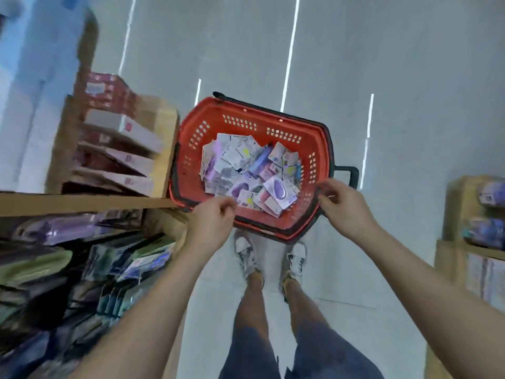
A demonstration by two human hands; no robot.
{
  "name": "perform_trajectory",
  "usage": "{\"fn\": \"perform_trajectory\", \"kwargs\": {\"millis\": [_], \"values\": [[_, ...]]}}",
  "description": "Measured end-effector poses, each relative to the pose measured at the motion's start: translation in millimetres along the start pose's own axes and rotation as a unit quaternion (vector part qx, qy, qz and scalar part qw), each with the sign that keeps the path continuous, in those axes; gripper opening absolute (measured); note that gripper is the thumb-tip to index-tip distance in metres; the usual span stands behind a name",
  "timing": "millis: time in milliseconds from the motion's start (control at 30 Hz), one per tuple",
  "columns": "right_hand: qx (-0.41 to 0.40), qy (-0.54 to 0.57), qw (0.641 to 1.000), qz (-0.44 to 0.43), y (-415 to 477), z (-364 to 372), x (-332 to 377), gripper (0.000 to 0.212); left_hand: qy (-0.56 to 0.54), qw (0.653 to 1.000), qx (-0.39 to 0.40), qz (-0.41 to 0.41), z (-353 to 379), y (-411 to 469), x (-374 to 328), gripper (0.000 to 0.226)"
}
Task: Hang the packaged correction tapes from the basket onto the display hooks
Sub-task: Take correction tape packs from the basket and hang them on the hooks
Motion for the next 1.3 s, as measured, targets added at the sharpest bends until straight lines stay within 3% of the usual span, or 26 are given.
{"fn": "perform_trajectory", "kwargs": {"millis": [200, 300, 433, 500, 600, 700, 800, 933, 1033, 1133, 1233, 1300], "values": [[0.063, -0.019, 0.997, 0.037, 153, 110, -54, 0.056, 0.023, 0.986, 0.161, -0.024, 120, 169, 61, 0.027], [0.085, -0.058, 0.992, 0.071, 214, 162, -92, 0.06, 0.126, 0.97, 0.209, 0.007, 180, 228, 76, 0.032], [0.089, -0.109, 0.981, 0.132, 275, 205, -143, 0.066, 0.334, 0.91, 0.233, 0.071, 249, 279, 92, 0.04], [0.07, -0.121, 0.978, 0.156, 296, 218, -166, 0.072, 0.381, 0.889, 0.244, 0.068, 272, 293, 103, 0.044], [0.044, -0.179, 0.969, 0.163, 312, 234, -182, 0.068, 0.4, 0.884, 0.225, 0.083, 291, 308, 105, 0.041], [0.056, -0.179, 0.965, 0.184, 316, 231, -179, 0.062, 0.359, 0.905, 0.211, 0.079, 294, 314, 103, 0.032], [0.088, -0.088, 0.971, 0.206, 316, 220, -177, 0.046, 0.285, 0.937, 0.197, 0.047, 277, 321, 109, 0.024], [0.053, -0.061, 0.979, 0.187, 304, 197, -158, 0.042, 0.195, 0.956, 0.217, 0.044, 264, 323, 120, 0.024], [0.004, -0.094, 0.987, 0.132, 290, 173, -132, 0.048, 0.039, 0.987, 0.156, 0.029, 248, 329, 116, 0.022], [-0.043, -0.118, 0.99, 0.064, 270, 144, -105, 0.072, -0.112, 0.991, 0.07, -0.009, 233, 337, 113, 0.021], [-0.048, -0.126, 0.99, 0.047, 256, 132, -94, 0.093, -0.136, 0.985, 0.095, -0.041, 247, 334, 107, 0.029], [-0.037, -0.139, 0.989, 0.036, 255, 137, -97, 0.092, -0.169, 0.977, 0.113, -0.066, 262, 331, 102, 0.034]]}}
Point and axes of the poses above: each hand's wrist, its own y-axis towards the middle knuckle, its own z-axis out of the palm, x = y × z, the point moved 7 cm from there along y, towards the middle knuckle, and after that the axes turned 6 degrees about x, right-handed, at the moved point
